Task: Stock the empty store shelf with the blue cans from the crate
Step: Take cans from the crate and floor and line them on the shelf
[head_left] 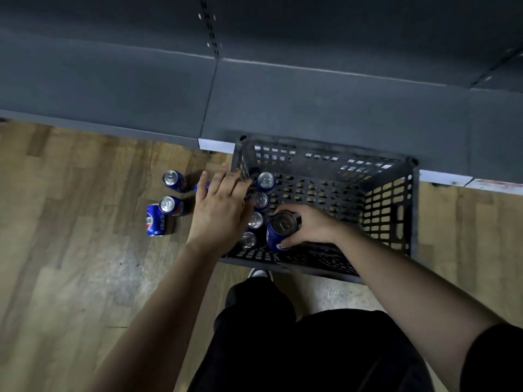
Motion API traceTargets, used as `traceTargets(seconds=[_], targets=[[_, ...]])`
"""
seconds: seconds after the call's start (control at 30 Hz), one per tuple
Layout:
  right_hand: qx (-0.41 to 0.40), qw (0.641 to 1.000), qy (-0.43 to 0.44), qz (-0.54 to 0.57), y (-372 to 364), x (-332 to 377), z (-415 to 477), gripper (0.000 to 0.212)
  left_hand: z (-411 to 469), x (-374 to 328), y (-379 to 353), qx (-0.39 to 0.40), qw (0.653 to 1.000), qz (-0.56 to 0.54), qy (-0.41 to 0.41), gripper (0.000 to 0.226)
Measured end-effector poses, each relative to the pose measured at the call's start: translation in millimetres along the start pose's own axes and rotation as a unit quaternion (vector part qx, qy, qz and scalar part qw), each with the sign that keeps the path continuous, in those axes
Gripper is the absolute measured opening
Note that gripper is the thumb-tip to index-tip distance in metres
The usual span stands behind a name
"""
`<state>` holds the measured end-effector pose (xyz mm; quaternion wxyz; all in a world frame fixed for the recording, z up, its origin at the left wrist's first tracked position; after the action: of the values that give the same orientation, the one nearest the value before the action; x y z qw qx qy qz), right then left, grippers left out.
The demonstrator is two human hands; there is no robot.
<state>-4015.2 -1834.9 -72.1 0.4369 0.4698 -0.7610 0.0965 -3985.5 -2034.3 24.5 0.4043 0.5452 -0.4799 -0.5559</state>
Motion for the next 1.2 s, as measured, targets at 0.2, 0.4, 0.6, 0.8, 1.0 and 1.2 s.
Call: traceTargets(seconds=[0.2,0.4,0.6,0.8,1.0,1.2], targets=[[-0.016,1.000,0.015,-0.014,41,117,-91,0.074,-16,-29,133,-0.017,1.000,-0.018,0.007,0.045],[-0.042,0.997,0.049,-0.052,88,227,-187,0.068,-27,-63,263,-0.073,0.997,-0.001,0.014,0.050],[-0.085,0.989,0.090,-0.075,121,312,-263,0.054,-49,-93,366,-0.129,0.991,0.029,0.005,0.050],[-0.129,0.978,0.129,-0.101,149,387,-312,0.043,-49,-99,438,-0.171,0.985,0.035,0.000,0.054],[-0.205,0.957,0.162,-0.127,180,460,-334,0.039,-36,-90,494,-0.212,0.977,0.028,-0.017,0.050],[-0.264,0.937,0.199,-0.114,204,536,-327,0.039,3,-52,538,-0.238,0.970,0.019,-0.036,0.046]])
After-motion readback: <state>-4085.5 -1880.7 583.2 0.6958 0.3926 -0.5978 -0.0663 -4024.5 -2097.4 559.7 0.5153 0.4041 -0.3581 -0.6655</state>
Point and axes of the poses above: each hand's wrist, its own z-axis towards the middle knuckle, its own y-axis out of the back of the hand, x = y × z, the point moved 3 cm from there along z, towards the middle knuckle, and after that the axes turned 2 degrees about y, right-handed, at the moved point
